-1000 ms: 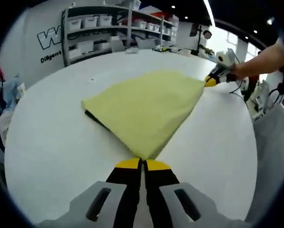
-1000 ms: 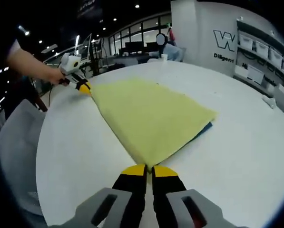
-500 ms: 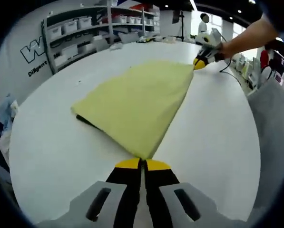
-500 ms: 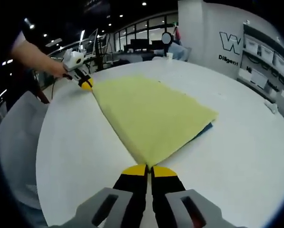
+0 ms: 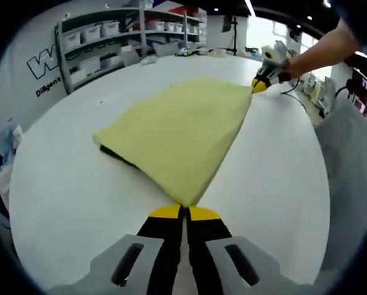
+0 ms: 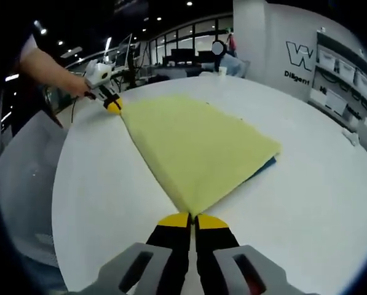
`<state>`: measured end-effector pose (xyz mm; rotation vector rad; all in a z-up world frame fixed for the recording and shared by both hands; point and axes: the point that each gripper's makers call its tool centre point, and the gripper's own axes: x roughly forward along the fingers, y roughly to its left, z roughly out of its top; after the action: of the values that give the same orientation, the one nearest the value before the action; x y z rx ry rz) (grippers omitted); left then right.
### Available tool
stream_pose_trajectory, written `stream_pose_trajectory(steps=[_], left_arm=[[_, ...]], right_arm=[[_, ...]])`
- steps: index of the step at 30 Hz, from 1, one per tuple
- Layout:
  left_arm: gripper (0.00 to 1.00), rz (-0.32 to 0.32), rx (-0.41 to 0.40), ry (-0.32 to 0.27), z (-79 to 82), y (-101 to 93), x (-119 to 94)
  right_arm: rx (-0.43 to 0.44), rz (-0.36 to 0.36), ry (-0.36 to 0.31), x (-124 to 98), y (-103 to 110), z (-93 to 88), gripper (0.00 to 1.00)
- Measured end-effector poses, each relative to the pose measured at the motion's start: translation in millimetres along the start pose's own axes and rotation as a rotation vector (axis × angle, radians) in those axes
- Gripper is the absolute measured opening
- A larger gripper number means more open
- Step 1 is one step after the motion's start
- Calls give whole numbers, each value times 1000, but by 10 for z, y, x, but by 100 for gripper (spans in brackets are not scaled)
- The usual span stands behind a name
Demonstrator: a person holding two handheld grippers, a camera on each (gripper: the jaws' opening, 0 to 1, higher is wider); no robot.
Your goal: Fold the garment on the visible template until the final outline fits inside the template.
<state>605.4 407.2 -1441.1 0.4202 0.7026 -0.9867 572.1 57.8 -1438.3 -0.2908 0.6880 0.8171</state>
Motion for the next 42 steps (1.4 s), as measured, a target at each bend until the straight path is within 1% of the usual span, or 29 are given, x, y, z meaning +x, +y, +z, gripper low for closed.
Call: stream_pose_trajectory(steps=[7,11,13,16,19,20,21,22,24,26,28,30,32,34,35,36,37,38,39,42], left_arm=[[1,-13,-53,-1,-40,-35,-31],[0,-15,-65,9,-89,-62,-81],[2,-18,-59,2,-93,-93,-111],[4,-3,-57,-12,-69,-84,-153],[5,37,-58,-46,29,-20,-209],[6,54,-58,-67,91,13,-232],[7,68,-61,-77,123,40,-242],[7,79,-63,-92,176,62,-252],[9,99,-52,-115,276,91,-253],[8,85,-55,-125,347,55,-217],[9,72,-40,-133,451,-4,-152],[11,57,-35,-146,542,-60,-63],[13,44,-30,-153,621,-120,5],[13,29,-19,-160,711,-208,88],[14,20,-13,-163,759,-242,131],[14,14,-12,-167,791,-266,154],[14,7,-9,-170,822,-294,177],[14,-1,-6,-173,861,-327,211],[14,-5,-2,-173,881,-344,231],[14,-23,11,-173,937,-403,303]], right_arm=[[-3,13,5,-35,119,-26,0],[15,12,15,-50,118,-25,0],[12,3,7,-77,115,11,1],[17,-15,-7,-112,97,58,3],[17,-32,-27,-147,99,141,4],[17,-33,-29,-149,100,150,4],[9,-42,-44,-155,103,206,5],[9,-44,-47,-155,106,222,5],[13,-47,-67,-147,121,302,5],[-4,-46,-76,-116,158,370,5],[-11,-40,-92,-68,196,437,5],[-15,-30,-97,-1,245,489,5],[-35,-37,-97,57,270,544,6],[-27,-49,-121,75,284,640,7],[-37,-56,-130,76,294,681,8],[-61,-85,-140,63,271,743,8],[-52,-87,-143,53,277,768,10],[-42,-87,-164,41,284,821,11],[-52,-97,-171,27,292,864,12],[-64,-71,-177,49,361,907,9]])
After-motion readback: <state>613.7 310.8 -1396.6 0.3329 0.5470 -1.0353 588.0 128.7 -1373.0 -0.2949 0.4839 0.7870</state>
